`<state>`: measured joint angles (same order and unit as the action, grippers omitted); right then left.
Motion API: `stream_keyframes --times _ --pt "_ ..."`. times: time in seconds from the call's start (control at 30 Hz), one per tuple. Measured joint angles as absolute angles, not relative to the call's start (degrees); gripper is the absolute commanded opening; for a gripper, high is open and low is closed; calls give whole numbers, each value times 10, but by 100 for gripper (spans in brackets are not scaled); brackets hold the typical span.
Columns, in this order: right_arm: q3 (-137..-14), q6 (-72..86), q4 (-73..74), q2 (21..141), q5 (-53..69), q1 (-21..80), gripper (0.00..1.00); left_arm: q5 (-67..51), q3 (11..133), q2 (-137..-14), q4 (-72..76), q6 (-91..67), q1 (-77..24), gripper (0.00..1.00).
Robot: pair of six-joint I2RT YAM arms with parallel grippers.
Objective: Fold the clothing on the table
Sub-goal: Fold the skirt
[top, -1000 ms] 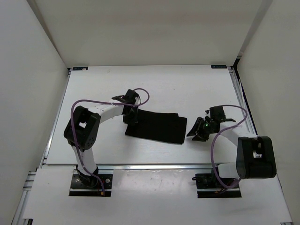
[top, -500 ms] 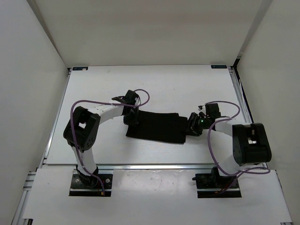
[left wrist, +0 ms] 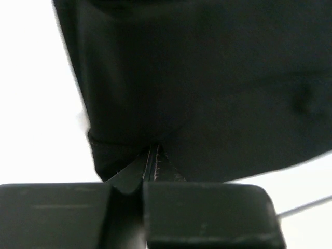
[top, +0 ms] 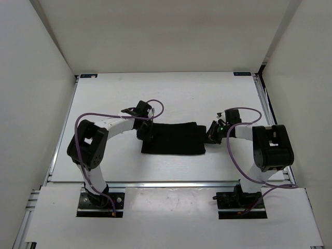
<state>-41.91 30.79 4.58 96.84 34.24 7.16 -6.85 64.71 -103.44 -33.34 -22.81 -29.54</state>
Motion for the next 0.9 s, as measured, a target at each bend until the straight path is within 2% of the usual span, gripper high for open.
stream_keyframes --times 0.03,0.27,0.47,0.9 --pt "-422 305 49 967 340 68 0 -85 638 -1025 -327 -233 -290 17" --pt "-428 266 116 946 319 8 0 -167 680 -971 -323 -258 -231 26" --pt "-435 234 163 945 311 -12 0 -159 690 -964 -288 -259 -201 22" --pt "-452 211 211 939 296 -9 0 -114 630 -1051 -235 -271 -281 20"
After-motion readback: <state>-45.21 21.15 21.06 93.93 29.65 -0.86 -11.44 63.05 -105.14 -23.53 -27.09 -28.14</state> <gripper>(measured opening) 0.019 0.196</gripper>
